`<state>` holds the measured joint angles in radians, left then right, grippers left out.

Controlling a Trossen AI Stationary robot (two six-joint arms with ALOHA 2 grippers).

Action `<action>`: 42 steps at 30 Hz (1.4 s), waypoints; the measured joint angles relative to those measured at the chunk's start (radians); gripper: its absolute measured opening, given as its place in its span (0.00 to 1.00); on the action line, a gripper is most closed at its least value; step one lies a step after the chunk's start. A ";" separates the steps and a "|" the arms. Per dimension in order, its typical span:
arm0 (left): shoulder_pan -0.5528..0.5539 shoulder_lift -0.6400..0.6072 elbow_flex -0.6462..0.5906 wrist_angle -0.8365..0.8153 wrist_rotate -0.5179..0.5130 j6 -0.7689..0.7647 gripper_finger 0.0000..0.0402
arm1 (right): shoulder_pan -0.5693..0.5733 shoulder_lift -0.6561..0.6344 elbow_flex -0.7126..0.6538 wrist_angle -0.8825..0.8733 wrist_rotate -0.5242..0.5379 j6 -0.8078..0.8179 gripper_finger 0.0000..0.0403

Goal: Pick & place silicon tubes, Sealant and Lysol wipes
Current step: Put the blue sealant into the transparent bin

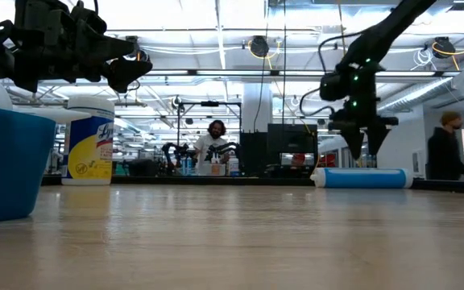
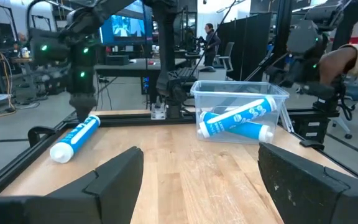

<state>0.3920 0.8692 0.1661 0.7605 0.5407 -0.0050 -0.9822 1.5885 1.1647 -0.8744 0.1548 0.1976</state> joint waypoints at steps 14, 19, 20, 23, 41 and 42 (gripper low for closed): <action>0.000 0.000 0.000 0.000 0.000 0.000 0.77 | 0.039 0.160 0.336 -0.356 0.076 -0.414 0.63; 0.000 0.000 0.000 0.000 0.000 0.000 0.77 | 0.057 0.161 0.350 -0.414 -0.040 -0.422 0.63; 0.000 0.000 0.000 0.000 0.000 0.000 0.77 | 0.066 0.161 0.342 -0.424 -0.072 -0.418 0.63; 0.000 0.000 0.000 0.000 0.000 0.000 0.77 | 0.099 0.161 0.315 -0.445 -0.076 -0.382 0.63; 0.000 0.000 0.000 0.000 0.000 0.000 0.77 | 0.212 0.159 0.038 -0.136 -0.071 -0.273 0.63; 0.000 0.000 0.000 0.000 0.000 0.000 0.77 | 0.212 0.160 0.028 -0.124 -0.074 -0.273 0.63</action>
<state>0.3920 0.8696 0.1661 0.7604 0.5407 -0.0051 -0.7700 1.7485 1.1925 -0.9984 0.0807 -0.0756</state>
